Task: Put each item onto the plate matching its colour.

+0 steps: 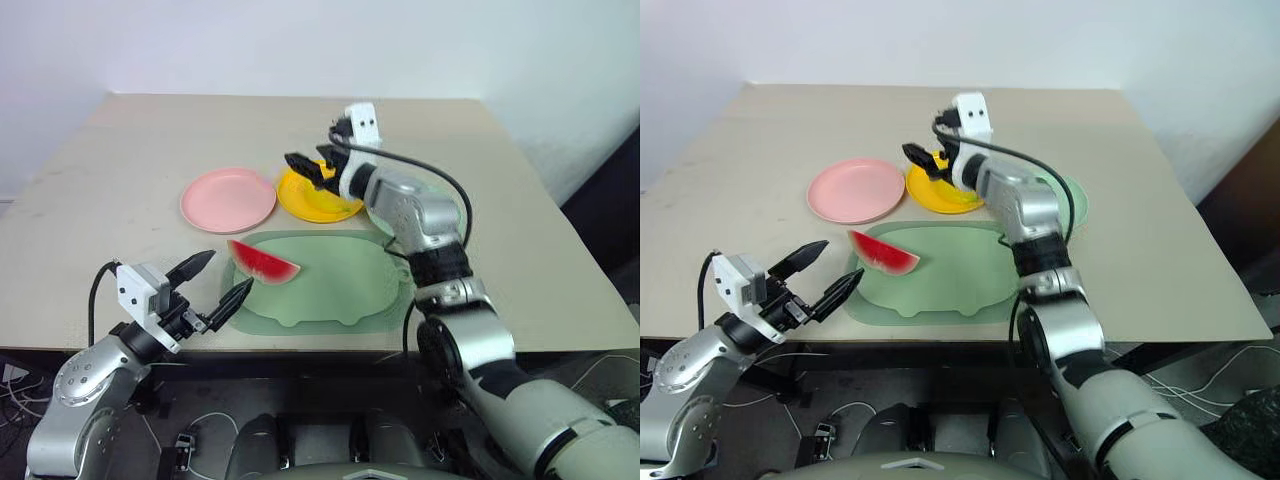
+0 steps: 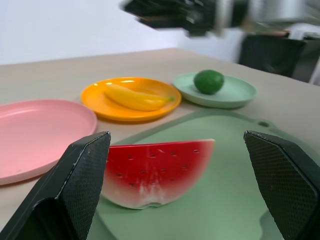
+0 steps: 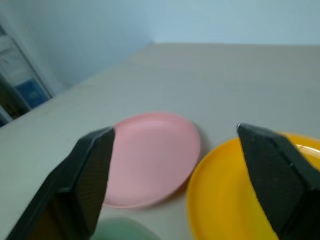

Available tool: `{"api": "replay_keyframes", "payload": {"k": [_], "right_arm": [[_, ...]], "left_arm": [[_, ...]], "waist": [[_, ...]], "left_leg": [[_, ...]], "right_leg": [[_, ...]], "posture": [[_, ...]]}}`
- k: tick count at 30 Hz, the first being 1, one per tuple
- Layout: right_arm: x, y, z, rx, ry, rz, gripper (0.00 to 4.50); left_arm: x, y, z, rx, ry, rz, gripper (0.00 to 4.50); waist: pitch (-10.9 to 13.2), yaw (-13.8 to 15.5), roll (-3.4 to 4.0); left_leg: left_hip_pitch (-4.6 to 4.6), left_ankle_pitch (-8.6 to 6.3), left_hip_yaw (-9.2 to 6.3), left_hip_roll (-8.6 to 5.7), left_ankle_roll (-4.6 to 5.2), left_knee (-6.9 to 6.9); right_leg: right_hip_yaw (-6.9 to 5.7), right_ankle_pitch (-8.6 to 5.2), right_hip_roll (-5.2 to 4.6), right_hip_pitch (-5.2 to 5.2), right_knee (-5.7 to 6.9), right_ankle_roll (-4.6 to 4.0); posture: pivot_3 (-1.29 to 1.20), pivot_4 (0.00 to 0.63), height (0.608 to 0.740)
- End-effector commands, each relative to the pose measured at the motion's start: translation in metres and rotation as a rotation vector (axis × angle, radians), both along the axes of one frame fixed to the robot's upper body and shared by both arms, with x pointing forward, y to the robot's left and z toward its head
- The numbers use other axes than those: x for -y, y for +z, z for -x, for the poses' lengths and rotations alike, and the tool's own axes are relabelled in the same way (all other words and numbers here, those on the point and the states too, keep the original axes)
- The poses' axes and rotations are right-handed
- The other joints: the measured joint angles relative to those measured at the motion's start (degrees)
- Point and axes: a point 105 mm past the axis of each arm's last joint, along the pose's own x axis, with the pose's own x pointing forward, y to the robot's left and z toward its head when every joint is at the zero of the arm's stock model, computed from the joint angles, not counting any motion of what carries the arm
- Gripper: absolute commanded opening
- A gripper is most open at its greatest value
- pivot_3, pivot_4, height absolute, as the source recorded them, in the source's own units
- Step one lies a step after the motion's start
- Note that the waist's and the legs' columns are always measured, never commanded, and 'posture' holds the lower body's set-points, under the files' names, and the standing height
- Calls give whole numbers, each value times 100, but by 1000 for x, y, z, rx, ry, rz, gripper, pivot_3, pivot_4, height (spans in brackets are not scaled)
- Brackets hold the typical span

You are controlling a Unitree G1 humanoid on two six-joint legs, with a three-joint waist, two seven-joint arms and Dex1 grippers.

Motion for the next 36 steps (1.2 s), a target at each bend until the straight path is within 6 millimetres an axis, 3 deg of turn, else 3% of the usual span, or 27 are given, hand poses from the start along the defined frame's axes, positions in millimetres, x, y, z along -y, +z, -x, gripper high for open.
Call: {"api": "replay_keyframes", "payload": {"k": [1,2,3,6,10,14,18,27,30,36], "right_arm": [[-2,20,31,123,113,3,4111],[1,14,41,121,155,3,4111],[7,4,51,136,186,25,4486],[18,-20,72,152,211,66,4486],[27,-39,84,128,174,63,4486],[37,-54,81,108,97,55,4486],[43,-50,72,117,14,15,4486],[45,-54,73,132,35,32,4486],[46,-56,83,144,111,55,4486],[54,-58,81,139,108,71,4486]], "left_arm": [[10,17,1,66,13,-21,4500],[12,19,1,64,18,-15,4500],[16,19,1,63,21,-13,4500],[20,21,0,62,43,-4,4500],[18,24,-7,66,98,0,4500],[20,27,-12,80,134,8,4500],[25,31,-14,92,139,14,4500],[23,36,-22,104,181,46,4500],[29,31,-23,74,179,74,4500],[27,15,-29,3,223,103,4500]], "waist": [[-20,13,0],[-30,16,-2],[-41,23,-4],[-110,45,-12],[-122,29,-8],[-148,35,-10],[-154,40,-13],[-157,47,-14],[-162,49,-14],[-166,46,-15]], "left_leg": [[-1,0,0,0,0,0],[0,0,-1,-1,0,0],[1,0,0,-2,0,0],[6,-2,-4,-4,3,-2],[25,-1,-4,-4,1,1],[35,-2,-6,-5,2,1],[49,-2,-7,-6,2,0],[96,-7,-7,-5,6,-3],[97,-7,-7,-6,7,-2],[103,-8,-8,-6,8,-2]], "right_leg": [[-1,0,0,0,0,0],[-1,0,0,2,-2,0],[-1,0,0,3,-2,0],[-4,-2,-1,18,-8,3],[-3,-1,-1,28,4,1],[-2,-1,-2,43,-2,1],[-3,-1,-2,59,-5,1],[-3,-3,-2,101,-15,3],[-3,-3,-3,102,-15,3],[-3,-3,-3,106,-13,3]], "posture": [[0,0,695],[0,0,695],[0,0,695],[0,0,695],[0,0,695],[0,0,695],[0,0,695],[0,0,695],[0,0,695],[0,0,695]]}}
